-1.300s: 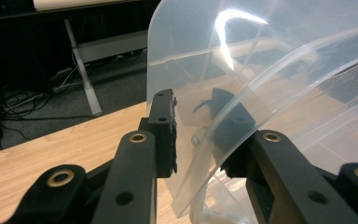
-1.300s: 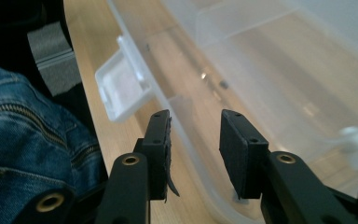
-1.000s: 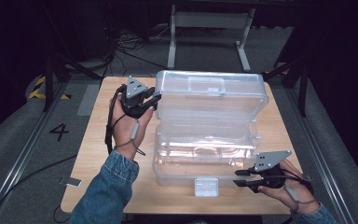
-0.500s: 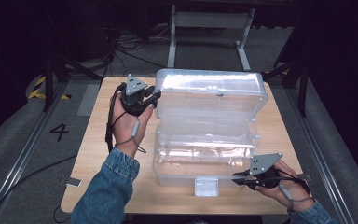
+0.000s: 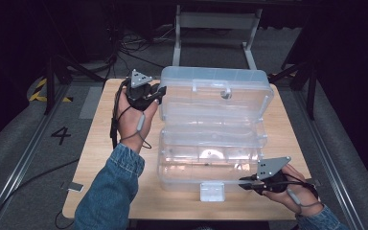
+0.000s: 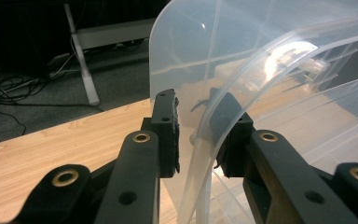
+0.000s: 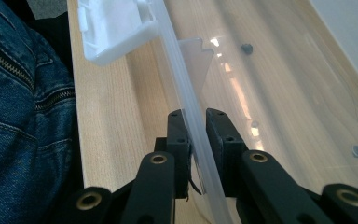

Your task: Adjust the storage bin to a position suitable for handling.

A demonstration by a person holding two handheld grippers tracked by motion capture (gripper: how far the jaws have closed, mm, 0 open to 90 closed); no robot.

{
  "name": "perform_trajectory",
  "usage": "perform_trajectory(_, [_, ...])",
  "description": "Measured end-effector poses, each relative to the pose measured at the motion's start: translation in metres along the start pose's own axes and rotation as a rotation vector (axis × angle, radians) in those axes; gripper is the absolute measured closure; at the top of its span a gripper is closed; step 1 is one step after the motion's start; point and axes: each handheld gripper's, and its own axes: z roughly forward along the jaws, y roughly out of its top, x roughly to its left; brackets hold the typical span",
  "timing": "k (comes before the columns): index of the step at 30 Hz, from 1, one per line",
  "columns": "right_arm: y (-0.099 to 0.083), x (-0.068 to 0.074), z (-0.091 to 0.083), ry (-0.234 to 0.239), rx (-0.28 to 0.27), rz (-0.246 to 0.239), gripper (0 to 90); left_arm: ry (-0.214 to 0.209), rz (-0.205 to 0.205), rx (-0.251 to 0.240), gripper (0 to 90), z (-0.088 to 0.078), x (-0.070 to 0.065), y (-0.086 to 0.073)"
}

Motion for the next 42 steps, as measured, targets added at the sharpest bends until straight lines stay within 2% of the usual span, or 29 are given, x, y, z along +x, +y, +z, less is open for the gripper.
perform_trajectory(3, [0.000,0.000,0.000,0.000,-0.001,0.000,80.7,-0.002,-0.009,0.004,73.3,0.004,0.002,0.003])
perform_trajectory(5, [0.000,0.000,0.000,0.000,-0.003,-0.001,80.6,-0.011,-0.034,0.003,74.0,0.008,0.006,0.004])
perform_trajectory(13, [-0.001,0.000,0.000,-0.002,-0.006,-0.001,80.6,-0.022,-0.060,0.011,75.1,0.020,0.014,0.008])
perform_trajectory(15, [-0.001,0.000,0.000,-0.003,-0.007,-0.003,80.6,-0.025,-0.074,0.004,75.4,0.024,0.016,0.008])
perform_trajectory(16, [-0.001,0.000,0.000,-0.002,-0.008,-0.003,80.6,-0.027,-0.094,-0.004,75.8,0.028,0.018,0.007])
perform_trajectory(24, [-0.002,0.000,0.000,-0.001,-0.014,-0.001,80.6,-0.012,-0.102,0.004,77.3,0.038,0.022,0.010])
perform_trajectory(31, [-0.003,-0.001,0.000,0.003,-0.021,0.007,80.4,-0.016,-0.113,0.034,81.0,0.052,0.031,0.014])
perform_trajectory(33, [-0.003,-0.001,0.000,0.004,-0.023,0.009,80.4,-0.020,-0.127,0.061,81.2,0.061,0.036,0.016])
perform_trajectory(38, [-0.003,-0.001,0.000,0.006,-0.023,0.009,80.3,-0.016,-0.135,0.089,81.3,0.078,0.042,0.015])
perform_trajectory(42, [-0.003,-0.001,0.000,0.006,-0.023,0.012,80.3,-0.034,-0.170,0.113,81.4,0.089,0.050,0.013])
